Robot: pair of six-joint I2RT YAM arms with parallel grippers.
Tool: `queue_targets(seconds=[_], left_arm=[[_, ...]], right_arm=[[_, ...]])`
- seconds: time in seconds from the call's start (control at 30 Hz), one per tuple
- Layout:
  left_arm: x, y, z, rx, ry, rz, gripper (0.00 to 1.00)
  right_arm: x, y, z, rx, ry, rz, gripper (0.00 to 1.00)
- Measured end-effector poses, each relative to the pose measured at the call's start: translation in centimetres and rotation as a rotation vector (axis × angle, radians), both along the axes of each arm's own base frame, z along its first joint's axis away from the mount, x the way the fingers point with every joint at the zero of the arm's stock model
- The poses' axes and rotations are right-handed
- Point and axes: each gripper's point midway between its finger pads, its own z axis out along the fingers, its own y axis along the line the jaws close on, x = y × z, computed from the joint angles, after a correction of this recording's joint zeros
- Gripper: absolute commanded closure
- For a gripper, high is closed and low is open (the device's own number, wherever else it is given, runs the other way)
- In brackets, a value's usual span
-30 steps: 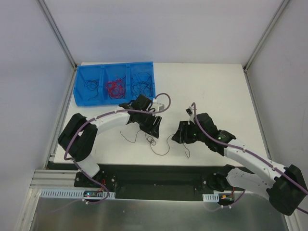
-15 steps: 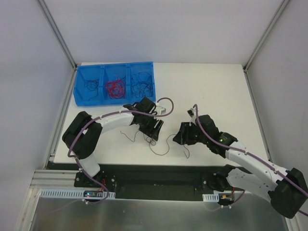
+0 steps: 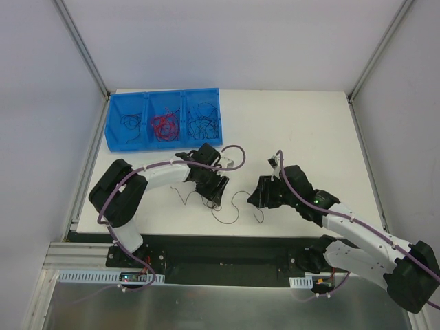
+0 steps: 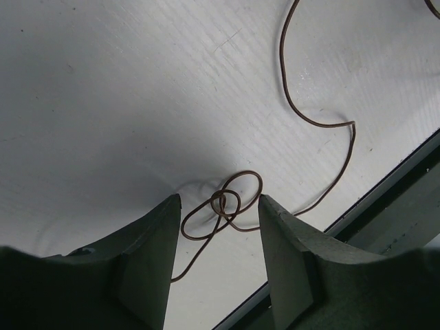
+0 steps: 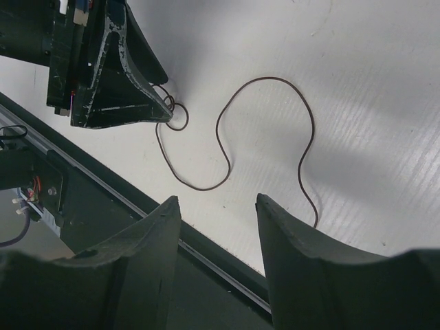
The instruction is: Untangle the cables
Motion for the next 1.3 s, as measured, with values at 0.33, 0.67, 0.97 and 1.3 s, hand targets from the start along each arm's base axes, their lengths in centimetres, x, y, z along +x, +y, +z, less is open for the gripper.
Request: queue_targets(seconds=[0.33,0.67,0.97,1.3], left_arm=[[-0.9,0.5,-0.5,-0.007,0.047,0.008,0.87],[-2.3,1.1,0.4,-0.041,0.054,0.000,0.60],[-2.9,2.3,0.8,0.000,-0.014,0.025,0.62],[-3.3,1.9,-0.7,0.024,0.027,0.048,1.00]], right_arm=[[0.0,0.0,-0.1,0.000,0.003,-0.005,0.50],[0.1,0.1,-0.3,0.000,0.008,-0.005,0.50],[0.0,0.3,-0.2,0.006,0.007,-0.003,0.50],[-0.6,0.8,-0.3,0.005,0.012,0.014,0.50]])
